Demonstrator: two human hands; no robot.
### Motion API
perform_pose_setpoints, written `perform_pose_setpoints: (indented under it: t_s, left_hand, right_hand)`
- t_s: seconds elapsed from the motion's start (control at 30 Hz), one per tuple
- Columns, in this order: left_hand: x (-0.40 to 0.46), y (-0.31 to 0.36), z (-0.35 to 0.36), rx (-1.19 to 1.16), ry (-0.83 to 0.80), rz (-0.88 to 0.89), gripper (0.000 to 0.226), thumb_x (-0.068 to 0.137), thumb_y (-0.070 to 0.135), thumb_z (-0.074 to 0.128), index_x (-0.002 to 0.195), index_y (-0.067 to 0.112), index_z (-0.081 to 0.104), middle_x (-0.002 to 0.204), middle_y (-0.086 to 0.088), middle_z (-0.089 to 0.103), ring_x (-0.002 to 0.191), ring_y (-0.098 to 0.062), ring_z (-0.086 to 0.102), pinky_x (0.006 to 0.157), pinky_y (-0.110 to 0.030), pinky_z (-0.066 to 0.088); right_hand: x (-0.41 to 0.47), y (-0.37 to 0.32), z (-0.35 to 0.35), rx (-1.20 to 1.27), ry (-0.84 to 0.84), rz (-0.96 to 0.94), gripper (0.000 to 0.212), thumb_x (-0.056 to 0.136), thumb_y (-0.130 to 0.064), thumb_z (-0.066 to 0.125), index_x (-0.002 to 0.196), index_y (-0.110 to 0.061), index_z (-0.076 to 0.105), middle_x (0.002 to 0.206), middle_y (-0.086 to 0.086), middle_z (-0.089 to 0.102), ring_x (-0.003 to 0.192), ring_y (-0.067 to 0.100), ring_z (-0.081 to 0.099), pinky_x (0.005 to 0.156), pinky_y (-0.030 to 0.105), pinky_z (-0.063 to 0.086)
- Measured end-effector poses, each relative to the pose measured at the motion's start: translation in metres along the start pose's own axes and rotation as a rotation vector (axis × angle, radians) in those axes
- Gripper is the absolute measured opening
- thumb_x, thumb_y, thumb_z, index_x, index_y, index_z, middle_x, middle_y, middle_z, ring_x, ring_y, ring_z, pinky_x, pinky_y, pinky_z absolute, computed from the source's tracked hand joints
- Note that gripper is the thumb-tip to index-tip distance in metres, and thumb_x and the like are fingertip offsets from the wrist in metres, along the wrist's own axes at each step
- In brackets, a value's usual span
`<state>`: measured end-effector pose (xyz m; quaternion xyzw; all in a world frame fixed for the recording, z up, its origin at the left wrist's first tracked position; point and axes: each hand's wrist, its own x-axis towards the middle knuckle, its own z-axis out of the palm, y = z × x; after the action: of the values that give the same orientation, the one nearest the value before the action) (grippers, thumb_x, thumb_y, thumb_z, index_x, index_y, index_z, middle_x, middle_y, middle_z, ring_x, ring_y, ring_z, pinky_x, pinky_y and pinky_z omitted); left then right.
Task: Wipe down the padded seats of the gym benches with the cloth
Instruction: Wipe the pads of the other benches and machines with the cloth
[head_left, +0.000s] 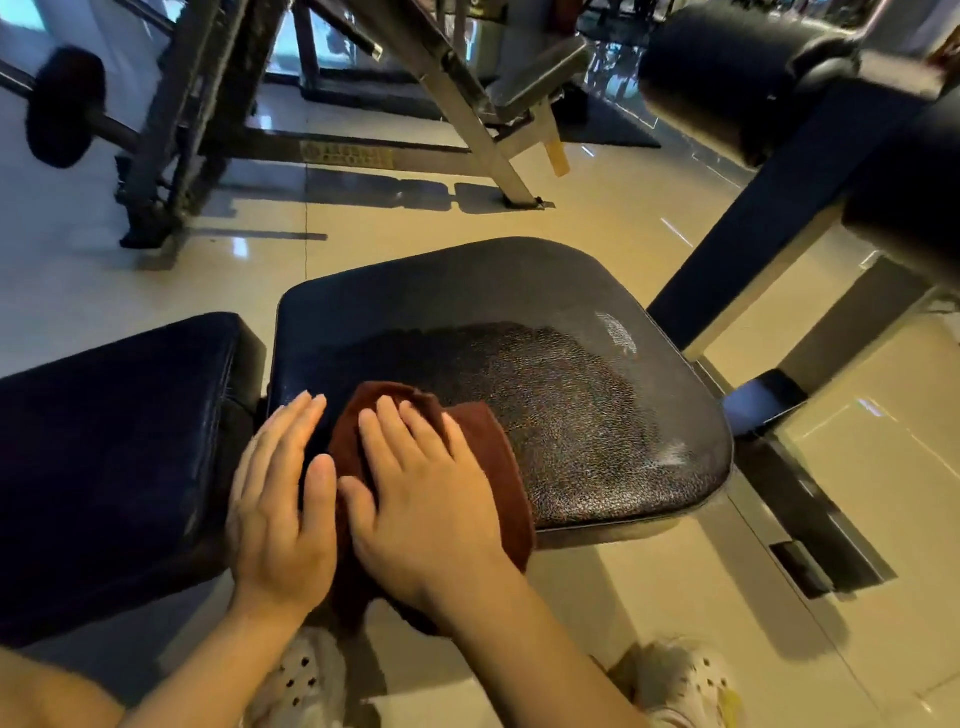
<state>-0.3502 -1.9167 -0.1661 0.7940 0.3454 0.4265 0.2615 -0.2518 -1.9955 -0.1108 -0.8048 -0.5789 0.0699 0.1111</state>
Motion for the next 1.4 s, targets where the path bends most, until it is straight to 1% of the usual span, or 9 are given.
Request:
perform_pose_setpoints:
  t_s: [0.13, 0.27, 0.43, 0.5, 0.63, 0.87, 1.03, 1.2, 1.4]
  left_hand:
    - [0.002, 0.001, -0.001, 0.015, -0.021, -0.006, 0.055, 0.098, 0.038, 0.021, 0.147, 0.014, 0.031, 0.149, 0.009, 0.032, 0.141, -0.005, 0.025, 0.118, -0.034, 0.017]
    - [0.004, 0.006, -0.001, 0.091, -0.078, -0.037, 0.058, 0.096, 0.048, 0.017, 0.149, 0.023, 0.021, 0.152, 0.013, 0.025, 0.142, 0.001, 0.014, 0.120, -0.036, 0.010]
    - [0.003, 0.005, 0.000, 0.157, -0.080, 0.000, 0.059, 0.097, 0.043, 0.023, 0.148, 0.016, 0.033, 0.149, 0.007, 0.032, 0.143, -0.019, 0.027, 0.117, -0.053, 0.021]
    - [0.003, 0.005, 0.000, 0.161, -0.076, -0.006, 0.059, 0.096, 0.041, 0.025, 0.146, 0.013, 0.039, 0.148, 0.005, 0.035, 0.142, -0.023, 0.030, 0.115, -0.056, 0.023]
    - [0.002, 0.006, 0.000, 0.268, -0.083, 0.042, 0.060, 0.095, 0.042, 0.029, 0.146, 0.012, 0.039, 0.150, -0.007, 0.042, 0.140, -0.026, 0.031, 0.114, -0.057, 0.023]
    - [0.001, 0.030, 0.002, 0.300, -0.142, 0.207, 0.060, 0.092, 0.043, 0.035, 0.148, 0.020, 0.035, 0.153, 0.000, 0.037, 0.143, -0.017, 0.026, 0.119, -0.043, 0.005]
    - [0.008, 0.036, 0.010, 0.326, -0.076, 0.058, 0.058, 0.096, 0.044, 0.028, 0.146, 0.019, 0.041, 0.148, -0.003, 0.045, 0.139, -0.021, 0.035, 0.114, -0.046, 0.021]
    - [0.005, 0.040, 0.013, 0.379, -0.071, 0.116, 0.055, 0.096, 0.042, 0.031, 0.143, 0.018, 0.046, 0.144, -0.003, 0.050, 0.135, -0.024, 0.042, 0.106, -0.050, 0.031]
    - [0.003, 0.042, 0.011, 0.315, -0.069, 0.148, 0.059, 0.091, 0.042, 0.039, 0.143, 0.014, 0.044, 0.140, -0.009, 0.054, 0.122, -0.032, 0.054, 0.091, -0.052, 0.047]
  right_hand:
    - [-0.028, 0.041, -0.008, -0.047, 0.245, 0.250, 0.069, 0.094, -0.056, 0.025, 0.143, -0.014, 0.048, 0.148, 0.005, 0.047, 0.139, 0.019, 0.041, 0.115, 0.038, 0.021]
    - [-0.074, 0.115, -0.034, -0.057, 0.232, 0.489, 0.072, 0.091, -0.063, 0.011, 0.148, -0.024, 0.033, 0.156, -0.002, 0.034, 0.144, 0.016, 0.027, 0.120, 0.038, 0.012]
    - [-0.086, 0.117, -0.026, -0.081, 0.334, 0.675, 0.069, 0.094, -0.053, 0.013, 0.149, -0.018, 0.033, 0.156, 0.002, 0.033, 0.146, 0.019, 0.024, 0.122, 0.044, 0.012]
    - [-0.085, 0.089, -0.012, -0.060, 0.335, 0.665, 0.070, 0.094, -0.052, 0.013, 0.152, -0.018, 0.031, 0.159, 0.001, 0.029, 0.148, 0.018, 0.020, 0.121, 0.037, 0.003]
    - [-0.090, 0.045, 0.005, -0.052, 0.343, 0.521, 0.062, 0.094, -0.044, 0.032, 0.142, -0.010, 0.050, 0.148, 0.007, 0.047, 0.139, 0.024, 0.041, 0.113, 0.040, 0.019]
    - [-0.098, 0.115, -0.033, -0.090, 0.346, 0.625, 0.061, 0.099, -0.054, 0.024, 0.145, -0.019, 0.040, 0.151, 0.001, 0.040, 0.142, 0.018, 0.031, 0.117, 0.031, 0.016]
    - [-0.096, 0.119, -0.028, -0.055, 0.435, 0.688, 0.049, 0.098, -0.047, 0.026, 0.131, -0.018, 0.049, 0.136, 0.003, 0.052, 0.129, 0.022, 0.042, 0.111, 0.041, 0.035]
    - [-0.109, 0.067, 0.008, -0.060, 0.439, 0.533, 0.062, 0.096, -0.050, 0.032, 0.142, -0.013, 0.049, 0.149, 0.004, 0.046, 0.139, 0.023, 0.040, 0.112, 0.040, 0.026]
    - [-0.103, 0.110, -0.016, -0.182, 0.468, 0.563, 0.053, 0.097, -0.051, 0.029, 0.126, -0.019, 0.060, 0.134, 0.003, 0.059, 0.130, 0.024, 0.049, 0.114, 0.040, 0.018]
